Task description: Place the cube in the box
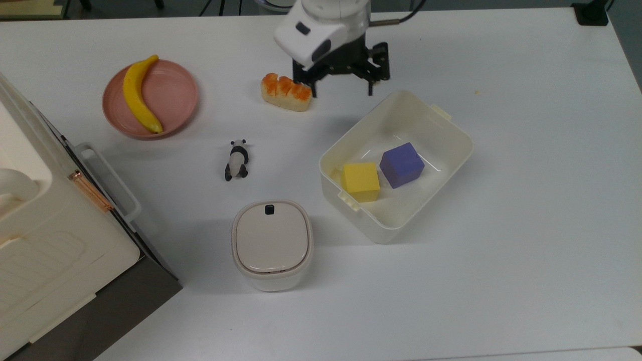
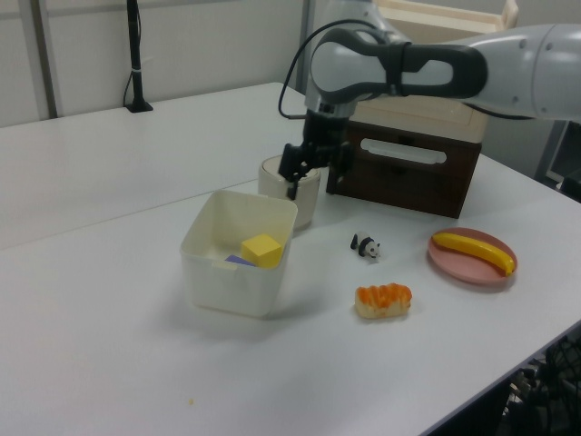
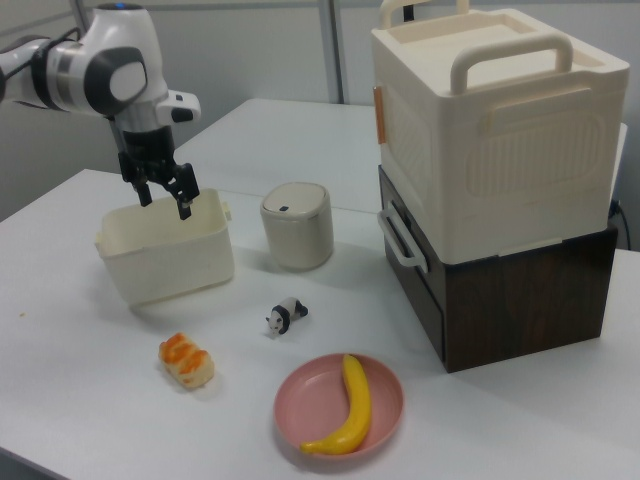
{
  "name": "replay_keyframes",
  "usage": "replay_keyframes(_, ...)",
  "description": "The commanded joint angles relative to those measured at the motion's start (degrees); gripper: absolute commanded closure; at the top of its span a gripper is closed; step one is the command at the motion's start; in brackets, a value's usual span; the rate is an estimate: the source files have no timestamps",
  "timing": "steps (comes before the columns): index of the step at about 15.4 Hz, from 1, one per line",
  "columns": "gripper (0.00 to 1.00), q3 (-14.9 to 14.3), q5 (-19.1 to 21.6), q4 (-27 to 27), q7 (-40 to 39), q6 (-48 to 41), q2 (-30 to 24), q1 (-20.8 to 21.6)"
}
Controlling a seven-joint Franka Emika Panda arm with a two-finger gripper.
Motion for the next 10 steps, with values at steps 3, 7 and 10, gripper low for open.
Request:
replay_keyframes(3,0.00,-0.99,-6.57,-0.90,2.38,-1.96,-1.45,-2.11)
replay_keyframes(7,0.00,-1.07,-6.39,-0.63,2.64,-2.14,-2.16,-3.43)
replay_keyframes(10,0.00,-1.07,-6.31,-0.63,3.08,-2.05,-2.24,-3.44)
